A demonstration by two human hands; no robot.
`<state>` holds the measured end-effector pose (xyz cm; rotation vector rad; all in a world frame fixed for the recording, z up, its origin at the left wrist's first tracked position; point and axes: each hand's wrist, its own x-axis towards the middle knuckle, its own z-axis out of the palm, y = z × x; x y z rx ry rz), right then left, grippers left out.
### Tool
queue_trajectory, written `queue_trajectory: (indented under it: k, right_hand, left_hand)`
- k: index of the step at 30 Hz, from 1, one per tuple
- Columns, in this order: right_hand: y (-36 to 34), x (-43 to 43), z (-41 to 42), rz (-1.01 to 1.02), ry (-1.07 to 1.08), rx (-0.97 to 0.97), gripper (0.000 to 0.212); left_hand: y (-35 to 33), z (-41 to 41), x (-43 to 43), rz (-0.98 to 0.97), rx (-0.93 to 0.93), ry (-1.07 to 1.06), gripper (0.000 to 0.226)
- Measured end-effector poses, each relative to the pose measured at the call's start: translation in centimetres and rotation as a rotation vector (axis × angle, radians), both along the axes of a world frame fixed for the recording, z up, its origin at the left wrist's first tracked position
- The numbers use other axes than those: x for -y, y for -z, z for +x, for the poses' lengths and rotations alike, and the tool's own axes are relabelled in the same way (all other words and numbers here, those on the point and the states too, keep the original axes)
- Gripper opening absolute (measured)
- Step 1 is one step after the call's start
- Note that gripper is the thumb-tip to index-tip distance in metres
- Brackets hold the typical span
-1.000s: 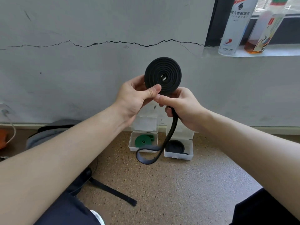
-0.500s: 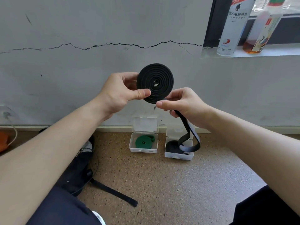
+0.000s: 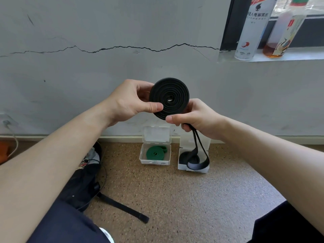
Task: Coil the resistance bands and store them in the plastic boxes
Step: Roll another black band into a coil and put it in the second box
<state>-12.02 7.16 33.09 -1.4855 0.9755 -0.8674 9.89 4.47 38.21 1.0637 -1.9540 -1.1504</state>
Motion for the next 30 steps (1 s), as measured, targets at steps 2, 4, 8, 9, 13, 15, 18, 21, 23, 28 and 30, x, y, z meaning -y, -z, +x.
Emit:
queue_trajectory:
  k: [2,4,8,9,13,15,18,21,23,28,30]
  right_hand:
    - [-0.1,-0.2,0.3,-0.014,-0.002,0.024,0.01]
    - [-0.4,-0.1,0.5,-0.016,0.049,0.081,0.008]
    - [-0.4,0.1,1.0,0.006,0.155,0.189,0.012]
    - [-0.3,0.1,1.0,0.016,0.172,0.197,0.014]
    - [-0.2,0.1,0.6,0.009,0.169,0.141,0.015]
    - [-0.3,0.0,0.3,-0.007,0.163,0.088,0.018]
    - [-0.6,0.0,-0.7,-0.018,0.162,0.001,0.024]
    - [-0.6,-0.1,-1.5,-0.021,0.099,-0.066,0.014]
    - [-0.4,-0.3,-1.4,-0.01,0.038,-0.086,0.011]
    - [-0.7,-0.2,-1.4,0.021,-0.028,-0.084,0.015]
    - [-0.8,-0.2,-1.3,0.009,-0.035,-0.075,0.015]
  left_hand:
    - [0.4,0.0,-0.1,0.028,-0.063,-0.019,0.037]
    - [1.3,-0.6,-0.5,0.155,-0.286,-0.069,0.037]
    - [2.9,-3.7,-1.8,0.316,-0.568,-0.243,0.029]
    - [3.1,-4.0,-1.8,0.309,-0.568,-0.271,0.027]
    - [2.6,-3.5,-1.0,0.235,-0.438,-0.251,0.029]
    - [2.2,-3.0,-0.7,0.198,-0.388,-0.251,0.026]
    - [1.8,-2.0,-0.3,0.14,-0.3,-0.227,0.023]
    - [1.5,-1.1,-0.1,0.085,-0.149,-0.135,0.029]
    - [1.4,-1.1,-0.3,0.071,-0.069,-0.074,0.037]
    - [1.0,-0.6,-0.1,0.115,-0.063,-0.02,0.035]
    - [0.9,-0.4,-0.1,0.129,-0.075,-0.008,0.034]
